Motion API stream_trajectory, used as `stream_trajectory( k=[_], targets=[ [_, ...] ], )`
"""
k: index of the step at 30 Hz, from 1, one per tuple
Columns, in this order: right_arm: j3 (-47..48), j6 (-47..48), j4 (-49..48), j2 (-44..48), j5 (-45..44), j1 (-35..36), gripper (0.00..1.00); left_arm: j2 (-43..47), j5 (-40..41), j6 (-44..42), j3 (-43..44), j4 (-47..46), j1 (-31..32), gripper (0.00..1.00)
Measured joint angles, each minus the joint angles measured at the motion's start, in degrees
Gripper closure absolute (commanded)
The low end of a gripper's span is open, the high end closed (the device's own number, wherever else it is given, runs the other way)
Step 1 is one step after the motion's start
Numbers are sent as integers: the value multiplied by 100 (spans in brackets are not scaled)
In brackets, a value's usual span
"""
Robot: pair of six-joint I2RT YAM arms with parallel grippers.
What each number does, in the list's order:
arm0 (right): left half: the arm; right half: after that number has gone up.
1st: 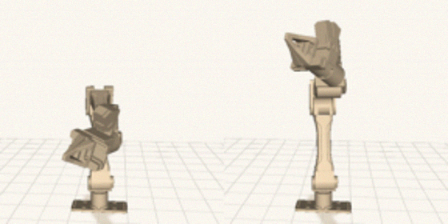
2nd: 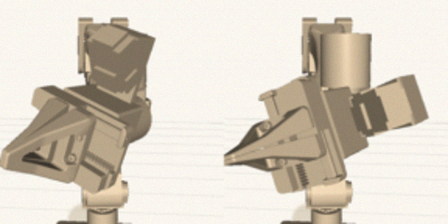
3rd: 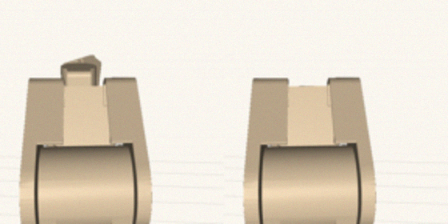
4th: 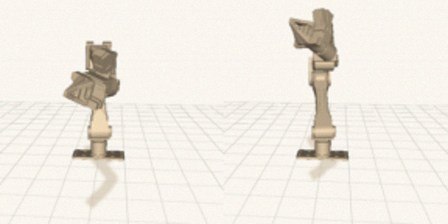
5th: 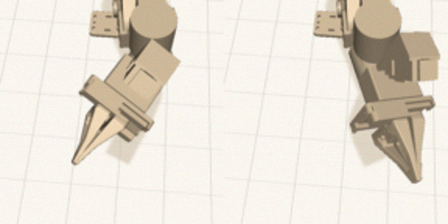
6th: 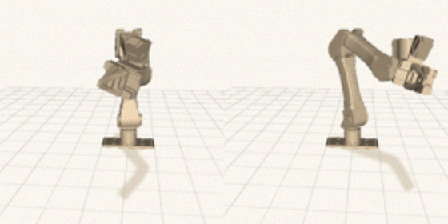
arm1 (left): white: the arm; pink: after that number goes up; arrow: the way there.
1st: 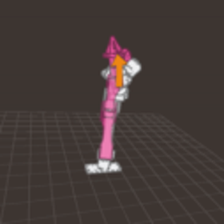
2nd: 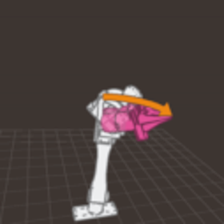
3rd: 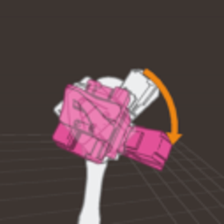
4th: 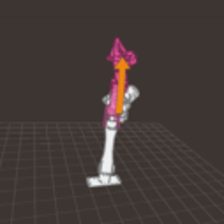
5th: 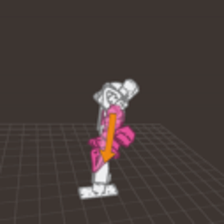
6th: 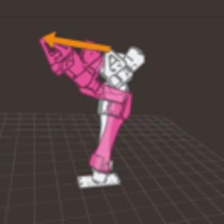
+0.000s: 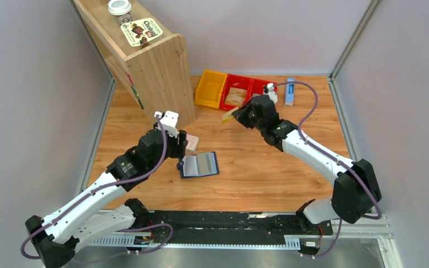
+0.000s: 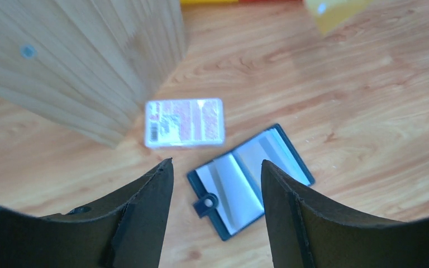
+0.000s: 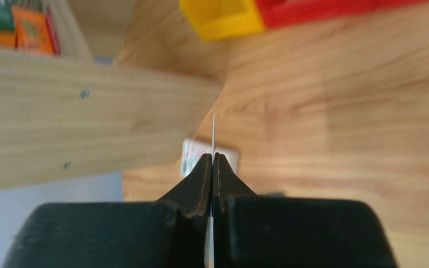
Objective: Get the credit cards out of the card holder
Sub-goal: Place the credit card in the storage box.
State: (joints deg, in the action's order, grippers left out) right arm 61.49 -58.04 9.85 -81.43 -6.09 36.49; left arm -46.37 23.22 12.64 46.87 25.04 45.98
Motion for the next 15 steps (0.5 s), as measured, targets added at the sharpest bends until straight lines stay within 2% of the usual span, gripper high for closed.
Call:
stream_trajectory(
  k=[4, 7, 15],
  targets=[
    [-66, 437, -472, -122, -737, -420, 100, -20, -479, 811, -315, 72, -243, 33],
    [96, 693, -837, -557, -1113, -632, 100, -35, -649, 1268, -560, 166, -310, 33],
    [1825, 1366, -1220, -2695, -1707, -848, 100, -22, -566, 2319, -935, 422, -570, 32]
  ],
)
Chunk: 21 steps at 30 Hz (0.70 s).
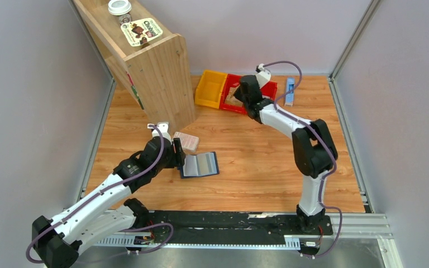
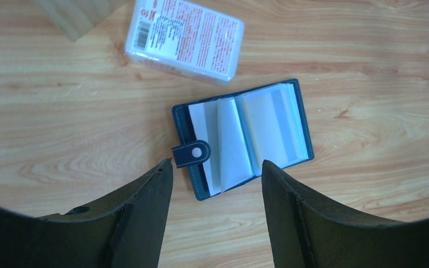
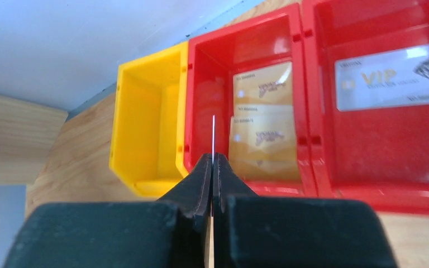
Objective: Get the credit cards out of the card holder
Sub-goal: Place the credit card in the storage box.
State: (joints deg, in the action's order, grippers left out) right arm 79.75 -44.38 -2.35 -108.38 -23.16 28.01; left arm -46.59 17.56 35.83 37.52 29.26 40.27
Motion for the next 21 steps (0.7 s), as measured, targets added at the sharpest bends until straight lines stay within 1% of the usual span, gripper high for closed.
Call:
stream_trajectory(
  k=[4, 9, 13, 14, 16, 18, 19, 21],
  targets=[
    [734, 153, -144, -835, -48, -31, 100, 28, 59, 304, -105, 168, -120, 32],
    [1421, 238, -111, -1598, -28, -48, 100, 33, 98, 535, -105, 299, -205, 33],
    [1685, 245, -7, -1934, 4, -57, 92, 44, 101, 675, -107, 319, -234, 33],
    [1700, 251, 17, -1974, 9, -57, 89, 48, 101, 699, -109, 321, -240, 32],
    [1709, 273, 94, -2004, 7, -57, 80, 72, 101, 758, -120, 323, -249, 32],
    [1709, 337, 192, -2004, -17, -57, 63, 125, 98, 800, -151, 328, -249, 33],
    [1709, 391, 212, -2004, -48, -57, 52, 151, 98, 817, -164, 339, -249, 33],
    [1698, 485, 256, -1989, -122, -57, 44, 214, 96, 885, -192, 382, -251, 33]
  ],
)
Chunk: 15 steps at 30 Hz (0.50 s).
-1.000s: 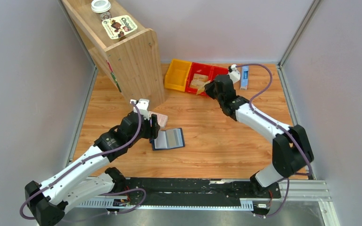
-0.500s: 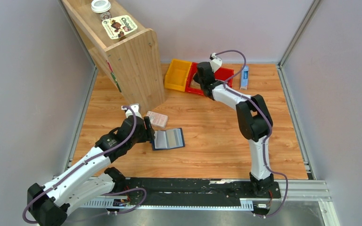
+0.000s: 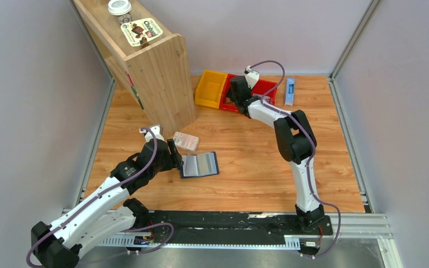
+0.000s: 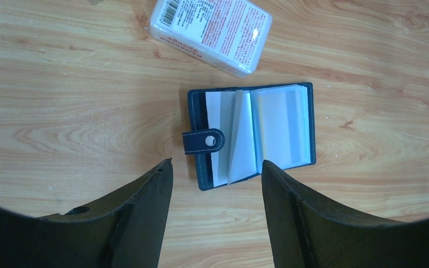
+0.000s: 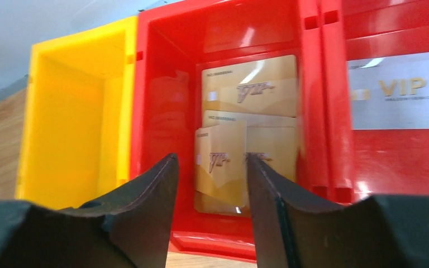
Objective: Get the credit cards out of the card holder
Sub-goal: Place the credit card in the storage box, then remove the credit card from the card holder.
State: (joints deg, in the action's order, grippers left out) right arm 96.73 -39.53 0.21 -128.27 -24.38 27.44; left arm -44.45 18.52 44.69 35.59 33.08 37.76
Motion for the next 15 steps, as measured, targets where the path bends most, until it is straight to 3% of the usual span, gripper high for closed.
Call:
stream_trajectory(
  k=[2, 5, 11, 15],
  targets=[
    [-92, 146, 46, 85, -72, 0, 35, 61, 0, 50, -26, 55, -2, 33],
    [-306, 334, 251, 378, -160, 2, 29, 160, -7, 131, -63, 122, -4, 33],
    [-909, 699, 767, 1646, -52, 94, 30, 264, -153, 170, -70, 160, -4, 34],
    [-1351, 804, 1062, 2557, 542, 271, 32, 24, -487, 166, -57, -52, -4, 42]
  ],
)
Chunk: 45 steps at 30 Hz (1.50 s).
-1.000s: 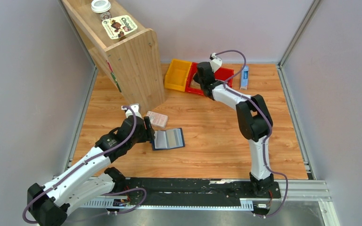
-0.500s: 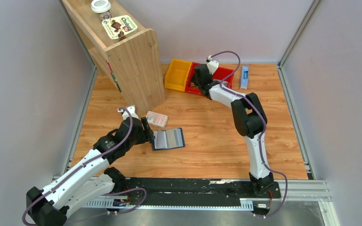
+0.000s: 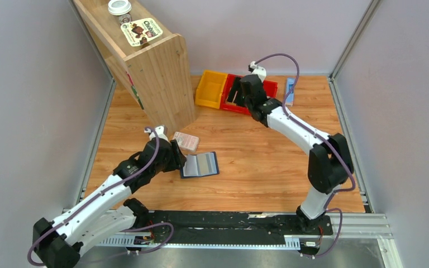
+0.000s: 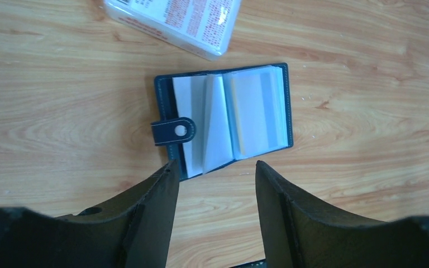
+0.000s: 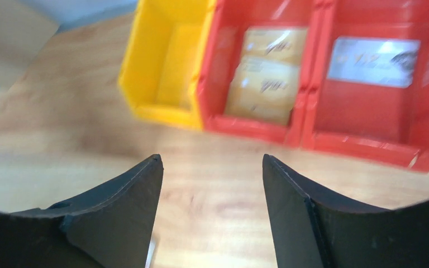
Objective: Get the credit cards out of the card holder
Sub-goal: Remove the credit card from the card holder.
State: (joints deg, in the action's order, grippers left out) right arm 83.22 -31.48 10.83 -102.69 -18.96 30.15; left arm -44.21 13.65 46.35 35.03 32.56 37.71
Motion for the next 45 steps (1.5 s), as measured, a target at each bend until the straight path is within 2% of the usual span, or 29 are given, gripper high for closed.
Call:
stream_trajectory(
  k=[3, 6, 10, 15, 23, 32, 45],
  targets=[
    [-535, 24, 184, 595, 514, 350, 36, -463, -350, -11, 39, -319, 0, 50],
    [-1185, 7, 345, 1005, 988, 861, 43, -973, -673, -17, 42, -684, 0, 53],
    [-1888, -127, 487, 1145, 1480, 1464, 52, -1547, -922, -17, 42, -1064, -4, 56],
    [-2247, -216, 629, 1064, 1928, 1845, 57, -2013, -859, 46, -74, -1471, -46, 58],
    [-2197, -120, 599, 577, 2260, 2074, 57, -2450, -638, 442, -761, -2035, -138, 63],
    [-2087, 46, 595, 129, 2500, 2175, 57, -2677, -592, 1049, -890, -2653, -146, 71],
    [-1965, 52, 761, 20, 2068, 2192, 53, -2490, -835, 1757, -1263, -3108, -173, 72]
  ],
)
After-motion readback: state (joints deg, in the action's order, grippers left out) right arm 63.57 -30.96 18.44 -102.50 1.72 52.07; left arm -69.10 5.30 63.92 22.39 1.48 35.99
